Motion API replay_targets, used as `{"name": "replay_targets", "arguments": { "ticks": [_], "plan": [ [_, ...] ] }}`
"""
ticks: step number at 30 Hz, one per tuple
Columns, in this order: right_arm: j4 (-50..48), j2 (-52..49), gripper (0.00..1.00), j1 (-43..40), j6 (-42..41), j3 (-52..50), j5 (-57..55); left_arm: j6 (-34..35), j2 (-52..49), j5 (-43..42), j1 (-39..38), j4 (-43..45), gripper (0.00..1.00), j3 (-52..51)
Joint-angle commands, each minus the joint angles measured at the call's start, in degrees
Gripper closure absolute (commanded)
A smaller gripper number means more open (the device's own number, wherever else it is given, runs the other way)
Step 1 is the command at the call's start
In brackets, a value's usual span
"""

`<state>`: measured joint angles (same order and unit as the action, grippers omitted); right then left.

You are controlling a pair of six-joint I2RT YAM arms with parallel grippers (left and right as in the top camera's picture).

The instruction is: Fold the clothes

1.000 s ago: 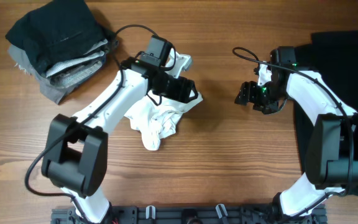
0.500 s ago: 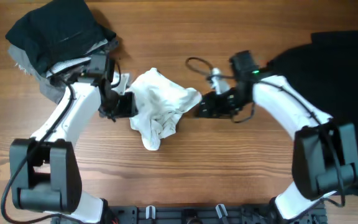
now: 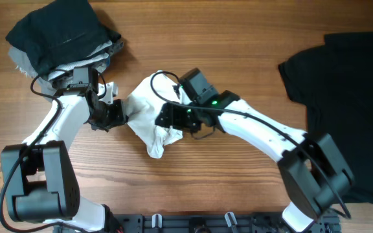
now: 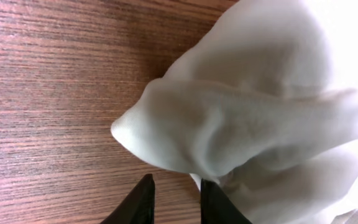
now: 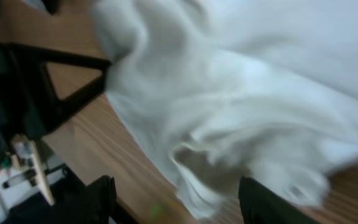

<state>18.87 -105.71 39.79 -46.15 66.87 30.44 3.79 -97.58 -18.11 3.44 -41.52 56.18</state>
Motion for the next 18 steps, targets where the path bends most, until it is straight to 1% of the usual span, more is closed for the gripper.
{"name": "replay_targets", "arguments": {
  "ticks": [1, 2, 3, 4, 5, 6, 7, 10, 14, 15, 16, 17, 18],
  "plan": [
    [-4.0, -4.6, 0.42, 2.6, -2.0, 0.0, 0.9, 0.1, 0.0, -1.2, 0.2, 0.2, 0.73, -0.3],
    [-3.8, -5.1, 0.43, 2.8, -1.9, 0.0, 0.9, 0.1, 0.0, -1.2, 0.2, 0.1, 0.72, -0.3],
    [-2.7, -5.5, 0.52, 2.8, -1.9, 0.0, 0.9, 0.1, 0.0, -1.2, 0.2, 0.2, 0.72, -0.3],
    [-1.8, -5.5, 0.69, 2.6, -1.9, 0.0, 0.9, 0.1, 0.0, -1.2, 0.2, 0.2, 0.72, -0.3],
    [-0.7, -5.4, 0.9, 2.0, -1.8, 0.0, 1.0, 0.1, 0.0, -1.2, 0.2, 0.2, 0.71, -0.3],
    [0.5, -5.1, 0.96, 1.3, -1.9, 0.0, 1.6, 0.1, 0.0, -1.1, 0.2, 0.2, 0.71, -0.3],
    [2.3, -4.6, 0.96, 0.3, -1.9, 0.1, 1.9, 0.1, 0.0, -1.1, 0.2, 0.2, 0.71, -0.3],
    [14.2, 1.4, 0.96, -6.8, -0.1, 0.3, 2.6, 0.1, 0.0, -1.1, 0.2, 0.2, 0.7, -0.3],
    [24.8, 6.2, 0.95, -12.8, 3.1, 0.3, -1.6, 0.1, 0.0, -1.1, 0.2, 0.2, 0.69, -0.3],
    [26.4, 6.4, 0.85, -13.6, 4.8, 0.3, -1.7, 0.1, 0.0, -1.2, 0.2, 0.2, 0.64, -0.3],
    [28.1, 6.4, 0.72, -14.0, 6.6, 0.3, -1.7, 0.1, 0.1, -1.2, 0.2, -0.2, 0.48, -0.2],
    [29.7, 6.4, 0.8, -14.3, 9.1, 0.3, -1.7, 0.1, 0.4, -1.1, 0.2, -1.8, 0.36, 0.3],
    [30.6, 6.4, 0.81, -14.5, 10.1, 0.3, -1.7, 0.1, 0.8, -1.1, 0.3, -3.8, 0.31, 1.2]
  ]
}}
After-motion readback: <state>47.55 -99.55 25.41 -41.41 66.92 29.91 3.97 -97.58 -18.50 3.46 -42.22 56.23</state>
